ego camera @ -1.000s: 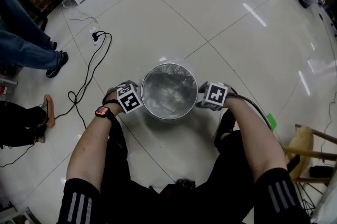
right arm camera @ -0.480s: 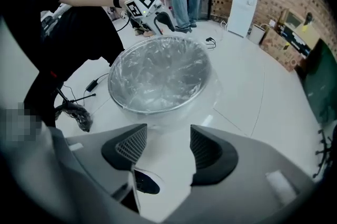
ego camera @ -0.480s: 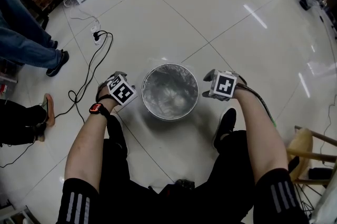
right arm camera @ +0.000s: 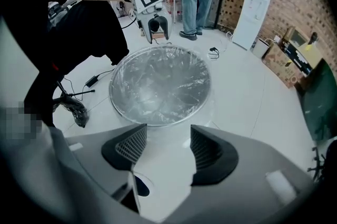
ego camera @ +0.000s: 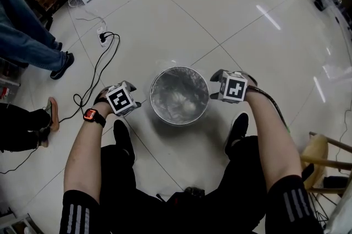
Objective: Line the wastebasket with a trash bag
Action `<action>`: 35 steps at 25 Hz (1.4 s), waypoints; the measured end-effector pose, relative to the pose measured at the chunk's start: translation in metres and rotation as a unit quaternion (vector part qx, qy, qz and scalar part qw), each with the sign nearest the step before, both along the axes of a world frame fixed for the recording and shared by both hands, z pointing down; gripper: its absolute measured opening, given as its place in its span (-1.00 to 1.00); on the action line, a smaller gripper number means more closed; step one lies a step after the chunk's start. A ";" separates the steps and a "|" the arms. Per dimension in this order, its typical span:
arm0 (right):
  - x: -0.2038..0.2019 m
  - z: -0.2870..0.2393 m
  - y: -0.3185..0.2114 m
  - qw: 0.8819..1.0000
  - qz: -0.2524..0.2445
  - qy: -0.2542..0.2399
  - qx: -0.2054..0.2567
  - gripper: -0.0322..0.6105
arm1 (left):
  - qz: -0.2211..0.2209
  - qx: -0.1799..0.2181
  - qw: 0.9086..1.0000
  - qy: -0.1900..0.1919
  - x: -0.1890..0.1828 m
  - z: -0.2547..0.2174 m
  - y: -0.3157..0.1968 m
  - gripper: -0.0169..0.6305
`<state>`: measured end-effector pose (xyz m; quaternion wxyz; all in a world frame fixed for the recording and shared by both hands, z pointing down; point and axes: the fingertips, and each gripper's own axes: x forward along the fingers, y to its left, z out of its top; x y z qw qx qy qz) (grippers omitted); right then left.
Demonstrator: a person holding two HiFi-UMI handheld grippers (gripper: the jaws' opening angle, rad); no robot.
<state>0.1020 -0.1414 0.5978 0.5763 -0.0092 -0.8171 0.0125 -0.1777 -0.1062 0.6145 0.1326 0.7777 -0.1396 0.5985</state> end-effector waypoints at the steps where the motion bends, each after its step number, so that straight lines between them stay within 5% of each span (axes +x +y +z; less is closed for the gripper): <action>1: -0.001 0.000 0.001 1.000 0.000 0.000 -0.003 -0.06 | 0.013 0.006 1.000 0.017 0.012 -0.005 0.002 -0.11; 7: -0.010 0.002 0.009 1.000 -0.017 -0.003 -0.006 -0.06 | 0.071 0.025 0.997 0.024 0.043 0.002 0.007 -0.05; 19: -0.004 0.009 0.010 0.999 -0.006 -0.010 -0.041 -0.06 | 0.079 0.028 0.996 0.008 0.057 0.029 0.004 -0.05; 23: 0.007 0.027 0.017 0.999 -0.025 0.030 -0.038 -0.06 | 0.072 0.030 0.997 -0.002 0.056 0.036 0.002 -0.05; 35: -0.006 0.066 0.022 0.998 -0.039 0.046 -0.003 -0.06 | 0.040 0.030 0.999 -0.007 0.052 0.054 -0.001 -0.05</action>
